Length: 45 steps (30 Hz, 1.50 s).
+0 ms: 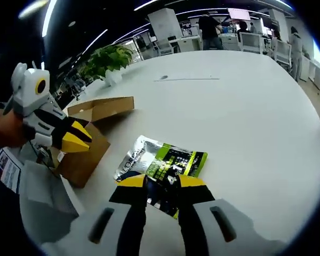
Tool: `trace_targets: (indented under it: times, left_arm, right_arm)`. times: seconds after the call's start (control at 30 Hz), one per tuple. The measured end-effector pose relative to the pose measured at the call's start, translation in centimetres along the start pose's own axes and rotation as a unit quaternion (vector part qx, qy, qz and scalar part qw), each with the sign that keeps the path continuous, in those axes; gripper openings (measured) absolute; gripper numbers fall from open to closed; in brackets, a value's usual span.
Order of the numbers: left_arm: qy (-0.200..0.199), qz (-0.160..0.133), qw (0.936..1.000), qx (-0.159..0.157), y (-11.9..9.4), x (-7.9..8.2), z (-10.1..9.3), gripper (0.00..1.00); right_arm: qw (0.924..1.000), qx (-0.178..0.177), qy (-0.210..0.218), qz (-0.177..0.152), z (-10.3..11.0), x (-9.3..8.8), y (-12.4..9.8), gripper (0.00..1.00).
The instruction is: Operate the shoe box by opening the lid, removing the specified soft item, and placing it in the target area until the item is outside and the box remains undamaged.
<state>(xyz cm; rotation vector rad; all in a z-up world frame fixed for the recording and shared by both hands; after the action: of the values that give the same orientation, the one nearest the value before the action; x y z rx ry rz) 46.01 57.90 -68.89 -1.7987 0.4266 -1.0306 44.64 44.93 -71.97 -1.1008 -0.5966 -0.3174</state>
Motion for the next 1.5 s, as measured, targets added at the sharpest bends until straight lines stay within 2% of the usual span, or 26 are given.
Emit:
trace_targets:
  times: [0.1, 0.27, 0.5, 0.63, 0.73, 0.97, 1.13, 1.3, 1.5]
  left_arm:
    - [0.004, -0.013, 0.9999, 0.001, -1.3, -0.3, -0.2, 0.1]
    - [-0.017, -0.03, 0.9993, 0.016, -3.0, -1.0, 0.9, 0.13]
    - [-0.042, -0.051, 0.9974, 0.027, -5.0, -2.3, 2.8, 0.16]
    - [-0.057, -0.071, 0.9958, 0.013, -5.8, -3.1, 3.8, 0.15]
    - [-0.055, -0.076, 0.9955, 0.009, -6.5, -4.0, 4.7, 0.15]
    - [-0.064, -0.09, 0.9938, 0.002, -8.4, -6.4, 7.3, 0.15]
    - [-0.074, -0.093, 0.993, 0.003, -9.6, -8.2, 9.2, 0.16]
    - [-0.091, -0.093, 0.9915, 0.009, -10.5, -10.3, 11.3, 0.16]
    - [-0.105, -0.091, 0.9903, 0.013, -11.1, -12.2, 13.1, 0.16]
  right_arm:
    - [0.9999, 0.008, -0.011, -0.005, 1.5, 0.2, -0.4, 0.2]
    - [0.9993, 0.022, -0.028, -0.013, 3.8, 0.4, -0.8, 0.2]
    - [0.999, 0.02, -0.041, -0.004, 5.2, 0.3, -0.5, 0.2]
    - [0.9993, 0.008, -0.035, 0.002, 6.0, 0.5, -0.3, 0.2]
    - [0.9994, -0.007, -0.034, 0.007, 6.7, 0.6, 0.0, 0.2]
    - [0.9991, -0.02, -0.036, 0.009, 9.8, 1.6, 0.8, 0.2]
    - [0.9989, -0.017, -0.042, 0.009, 13.0, 2.7, 1.9, 0.2]
    - [0.9983, -0.012, -0.055, 0.013, 15.2, 3.6, 3.1, 0.2]
    - [0.9976, -0.001, -0.067, 0.021, 17.6, 4.1, 4.7, 0.19]
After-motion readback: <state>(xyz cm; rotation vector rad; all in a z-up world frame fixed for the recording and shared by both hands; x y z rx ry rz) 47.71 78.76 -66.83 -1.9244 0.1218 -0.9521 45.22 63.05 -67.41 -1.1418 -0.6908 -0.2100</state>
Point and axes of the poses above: the point that each gripper's makers call its tool centre point, and the gripper's own axes: y roughly forward along the fingers, z roughly to its left, x roughly out of its top, the point moved 1 cm from there along -y, roughly backward along the fingers, and after that the axes turned 9 degrees about z, right-handed, at the moved point
